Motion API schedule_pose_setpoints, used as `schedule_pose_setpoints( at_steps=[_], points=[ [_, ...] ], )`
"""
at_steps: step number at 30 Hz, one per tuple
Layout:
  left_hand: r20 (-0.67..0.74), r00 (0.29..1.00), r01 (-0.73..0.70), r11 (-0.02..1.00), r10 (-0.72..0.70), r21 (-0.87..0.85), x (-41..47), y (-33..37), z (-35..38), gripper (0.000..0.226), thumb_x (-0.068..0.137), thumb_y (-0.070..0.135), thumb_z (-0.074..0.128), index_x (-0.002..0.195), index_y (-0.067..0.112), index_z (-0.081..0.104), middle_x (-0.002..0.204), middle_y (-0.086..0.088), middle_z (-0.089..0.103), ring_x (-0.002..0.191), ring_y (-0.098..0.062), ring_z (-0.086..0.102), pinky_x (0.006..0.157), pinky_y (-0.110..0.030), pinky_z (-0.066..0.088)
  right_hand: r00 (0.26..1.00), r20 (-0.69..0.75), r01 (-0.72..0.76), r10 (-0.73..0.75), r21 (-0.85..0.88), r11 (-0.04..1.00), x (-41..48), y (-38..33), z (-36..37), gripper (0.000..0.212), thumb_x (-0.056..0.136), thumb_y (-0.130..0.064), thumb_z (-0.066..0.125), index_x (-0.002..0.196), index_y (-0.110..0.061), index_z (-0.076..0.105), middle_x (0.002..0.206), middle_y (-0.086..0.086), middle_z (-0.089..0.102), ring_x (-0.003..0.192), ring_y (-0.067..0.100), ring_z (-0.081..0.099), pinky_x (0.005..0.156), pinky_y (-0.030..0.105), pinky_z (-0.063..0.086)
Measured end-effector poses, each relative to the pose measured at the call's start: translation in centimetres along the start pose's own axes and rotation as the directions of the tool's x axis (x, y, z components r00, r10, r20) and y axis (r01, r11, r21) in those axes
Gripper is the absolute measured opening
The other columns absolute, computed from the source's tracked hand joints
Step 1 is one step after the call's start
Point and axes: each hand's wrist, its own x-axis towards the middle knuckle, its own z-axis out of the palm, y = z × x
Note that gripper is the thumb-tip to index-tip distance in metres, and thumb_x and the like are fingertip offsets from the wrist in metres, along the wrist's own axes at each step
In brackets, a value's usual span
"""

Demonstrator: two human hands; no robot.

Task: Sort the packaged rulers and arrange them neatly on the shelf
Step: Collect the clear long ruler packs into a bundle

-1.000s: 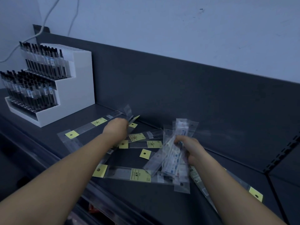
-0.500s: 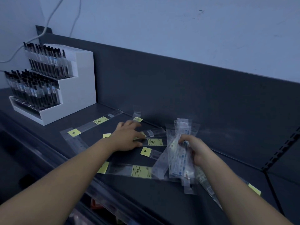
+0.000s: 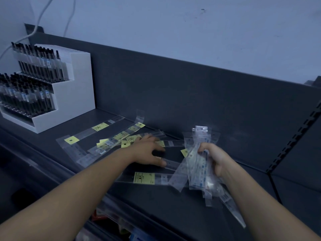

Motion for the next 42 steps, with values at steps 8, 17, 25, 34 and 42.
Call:
schedule_pose_setpoints(
  at_steps=[8, 17, 25, 34, 42],
  points=[
    [-0.017, 0.981, 0.196, 0.98, -0.196, 0.027, 1.0, 0.0, -1.5, 0.027, 0.077, 0.045, 0.074, 0.092, 0.025, 0.064, 0.115, 0.001, 0.052, 0.118, -0.022, 0.044, 0.098, -0.04, 0.039, 1.0, -0.006, 0.006, -0.006, -0.004, 1.0, -0.8, 0.3, -2.1, 0.011, 0.077, -0.007, 0.053, 0.085, -0.007, 0.06, 0.07, 0.007, 0.062, 0.056, 0.02, 0.059, 0.044, 0.019, 0.044],
    [0.067, 0.983, -0.176, 0.983, 0.173, 0.049, 3.3, 6.1, 0.0, 0.053, 0.095, 0.036, 0.052, 0.146, 0.027, 0.038, 0.159, 0.003, 0.02, 0.145, -0.02, 0.022, 0.115, -0.041, 0.025, 0.999, -0.055, -0.004, 0.004, -0.007, 1.0, -1.5, 1.2, -4.8, 0.012, 0.076, -0.006, 0.053, 0.086, -0.006, 0.06, 0.073, 0.009, 0.063, 0.06, 0.023, 0.059, 0.053, 0.025, 0.044],
    [-0.075, 0.992, -0.081, 0.971, 0.1, 0.224, 4.5, 6.7, -0.2, 0.056, 0.072, 0.078, 0.053, 0.097, 0.028, 0.061, 0.104, 0.004, 0.059, 0.101, -0.019, 0.055, 0.083, -0.037, 0.039, 0.996, -0.088, -0.032, 0.033, 0.011, 0.999, -1.4, 2.0, -7.1, 0.01, 0.075, -0.008, 0.053, 0.082, -0.007, 0.06, 0.075, 0.01, 0.063, 0.062, 0.025, 0.06, 0.058, 0.027, 0.047],
    [0.02, 0.96, -0.281, 0.96, 0.281, -0.01, 6.2, 9.4, 1.1, 0.027, 0.092, 0.045, 0.051, 0.103, 0.027, 0.068, 0.108, 0.003, 0.068, 0.098, -0.018, 0.062, 0.087, -0.039, 0.051, 0.995, -0.099, -0.018, 0.023, 0.048, 0.999, -1.2, 2.2, -9.6, 0.014, 0.074, -0.009, 0.054, 0.087, -0.007, 0.06, 0.079, 0.011, 0.062, 0.061, 0.025, 0.06, 0.055, 0.026, 0.05],
    [-0.081, 0.962, -0.251, 0.961, 0.261, 0.112, 7.2, 10.6, 0.5, 0.022, 0.095, 0.03, 0.05, 0.113, 0.025, 0.064, 0.117, 0.004, 0.061, 0.109, -0.02, 0.056, 0.087, -0.031, 0.043, 0.992, -0.12, -0.034, 0.038, 0.03, 0.999, -1.3, 2.7, -11.5, 0.016, 0.072, -0.012, 0.055, 0.087, -0.007, 0.061, 0.08, 0.012, 0.063, 0.063, 0.026, 0.061, 0.059, 0.028, 0.05]
  ],
)
